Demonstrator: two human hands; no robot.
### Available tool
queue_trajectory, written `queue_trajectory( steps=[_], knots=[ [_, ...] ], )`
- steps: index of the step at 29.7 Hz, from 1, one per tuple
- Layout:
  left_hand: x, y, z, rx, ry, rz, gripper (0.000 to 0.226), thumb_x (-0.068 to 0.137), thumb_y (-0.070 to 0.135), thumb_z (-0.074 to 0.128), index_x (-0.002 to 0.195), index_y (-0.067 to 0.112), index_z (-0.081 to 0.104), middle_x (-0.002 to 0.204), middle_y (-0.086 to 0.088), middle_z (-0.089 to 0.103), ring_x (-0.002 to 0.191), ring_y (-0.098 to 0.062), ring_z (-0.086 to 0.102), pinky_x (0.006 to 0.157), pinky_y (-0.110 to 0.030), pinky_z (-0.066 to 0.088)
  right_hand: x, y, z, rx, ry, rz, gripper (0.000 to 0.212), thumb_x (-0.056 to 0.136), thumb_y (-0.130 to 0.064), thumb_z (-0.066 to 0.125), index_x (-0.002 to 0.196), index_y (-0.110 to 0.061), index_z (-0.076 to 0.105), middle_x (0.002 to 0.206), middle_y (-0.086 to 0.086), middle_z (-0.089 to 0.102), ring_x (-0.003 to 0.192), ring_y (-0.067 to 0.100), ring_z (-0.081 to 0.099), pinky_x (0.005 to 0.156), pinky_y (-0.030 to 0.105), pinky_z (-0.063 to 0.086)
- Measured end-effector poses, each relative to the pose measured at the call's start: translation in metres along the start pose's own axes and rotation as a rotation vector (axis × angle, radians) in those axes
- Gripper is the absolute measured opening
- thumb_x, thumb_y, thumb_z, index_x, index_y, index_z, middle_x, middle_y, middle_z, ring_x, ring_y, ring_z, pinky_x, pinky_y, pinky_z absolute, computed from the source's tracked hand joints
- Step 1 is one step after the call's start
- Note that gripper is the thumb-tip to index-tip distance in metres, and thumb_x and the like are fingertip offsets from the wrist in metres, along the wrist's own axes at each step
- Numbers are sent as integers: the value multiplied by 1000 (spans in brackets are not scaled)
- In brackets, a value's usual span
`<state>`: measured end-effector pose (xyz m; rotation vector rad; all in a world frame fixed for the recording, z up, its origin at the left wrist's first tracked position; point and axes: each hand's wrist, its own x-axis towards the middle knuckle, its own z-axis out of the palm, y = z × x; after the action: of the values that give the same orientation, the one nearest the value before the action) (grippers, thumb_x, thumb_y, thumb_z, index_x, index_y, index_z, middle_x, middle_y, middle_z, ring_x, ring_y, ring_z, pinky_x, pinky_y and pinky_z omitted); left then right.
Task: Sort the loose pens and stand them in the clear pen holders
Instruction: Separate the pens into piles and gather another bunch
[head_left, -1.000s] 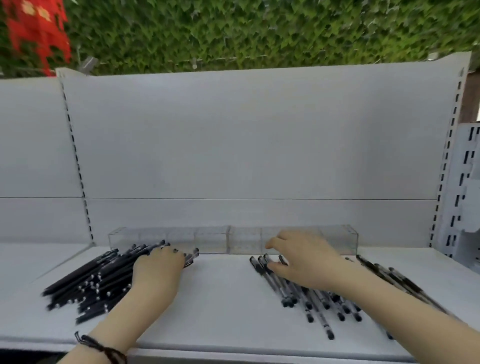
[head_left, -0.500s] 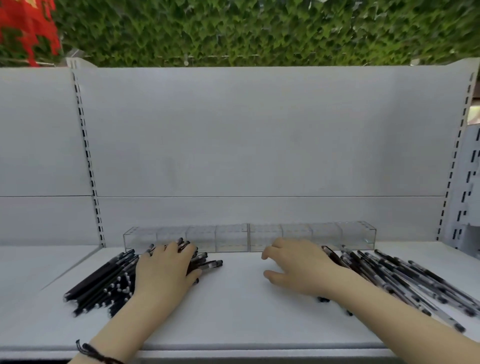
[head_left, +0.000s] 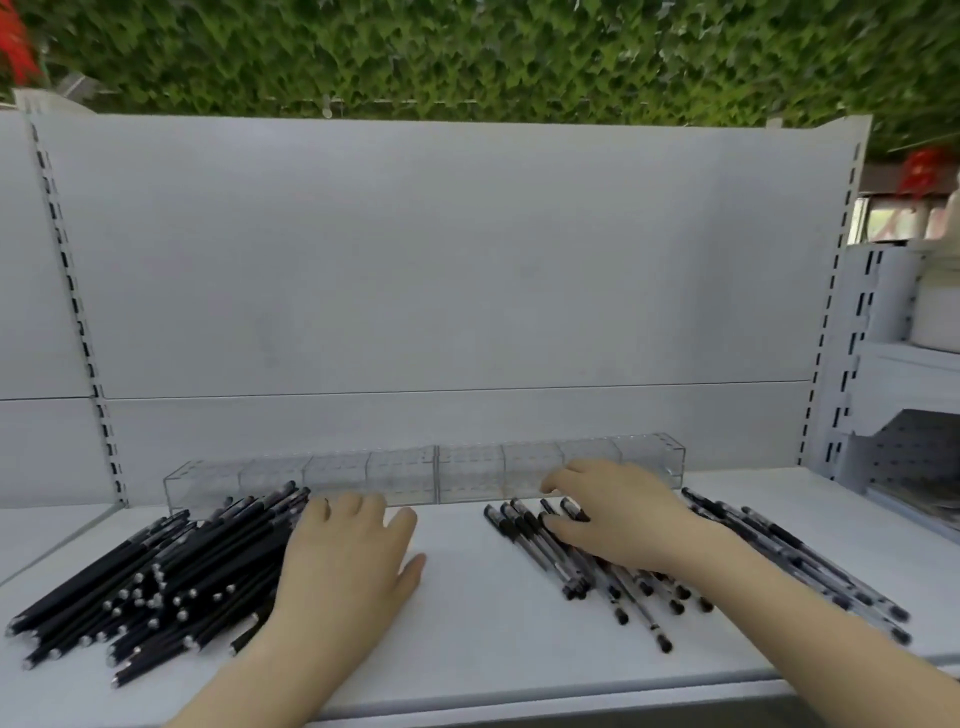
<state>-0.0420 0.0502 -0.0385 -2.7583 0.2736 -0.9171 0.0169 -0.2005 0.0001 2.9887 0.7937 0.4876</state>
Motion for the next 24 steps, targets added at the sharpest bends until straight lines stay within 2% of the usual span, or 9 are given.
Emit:
queue_trajectory(
  steps=[5,7,9,10,14,18,20,22,24],
  knots=[
    [27,57,-3,-137,-115,73,46,78,51,36,70,20,70,61,4,60,55,-20,61,47,-31,47,-31,65,-9,-15,-18,126,41,96,-50,41,132,-31,47,126,-8,54,112,16,54,84,31,45],
    [39,76,-6,-197,-140,-8,50,91,54,33,92,19,68,82,3,65,77,-19,65,60,-31,51,-43,92,-10,-21,-52,184,42,95,-52,41,131,-32,47,127,-8,54,112,17,54,86,32,47],
    [50,92,3,-221,-169,-90,51,98,58,27,121,20,52,111,2,59,108,-18,56,81,-31,48,-53,117,-10,-15,-92,246,44,95,-55,40,132,-32,46,128,-7,54,112,17,54,88,34,47],
    [53,97,6,-267,-207,-120,53,97,60,27,127,20,46,118,1,56,113,-18,52,85,-30,47,-57,127,-10,-5,-115,278,47,95,-57,40,134,-31,45,131,-6,52,114,17,54,89,34,47],
    [63,121,12,-366,-327,-196,61,95,64,27,132,19,44,114,1,57,107,-18,51,86,-30,47,-71,163,2,57,-228,368,59,94,-62,37,139,-24,42,136,-1,49,118,18,52,94,35,46],
    [67,141,10,-387,-369,-206,58,95,63,28,128,19,47,101,3,56,104,-18,44,81,-30,42,-76,180,16,210,-252,364,63,94,-62,38,118,-7,59,109,2,52,98,22,58,88,35,47],
    [67,152,6,-391,-389,-203,58,96,63,27,129,20,46,107,4,57,111,-20,40,85,-31,40,-74,182,19,257,-233,342,62,94,-59,42,101,-1,62,97,3,53,87,25,59,81,34,47],
    [67,161,5,-399,-387,-198,58,96,61,27,134,20,41,116,4,56,117,-20,36,86,-30,37,-73,181,19,275,-220,307,56,94,-54,45,76,-2,50,75,2,47,68,24,47,64,32,38],
    [68,170,3,-410,-385,-194,58,97,59,26,136,18,38,120,3,55,116,-19,35,85,-29,35,-71,180,16,279,-219,282,49,94,-50,48,71,-8,41,65,3,37,59,20,35,58,33,28]
  ],
)
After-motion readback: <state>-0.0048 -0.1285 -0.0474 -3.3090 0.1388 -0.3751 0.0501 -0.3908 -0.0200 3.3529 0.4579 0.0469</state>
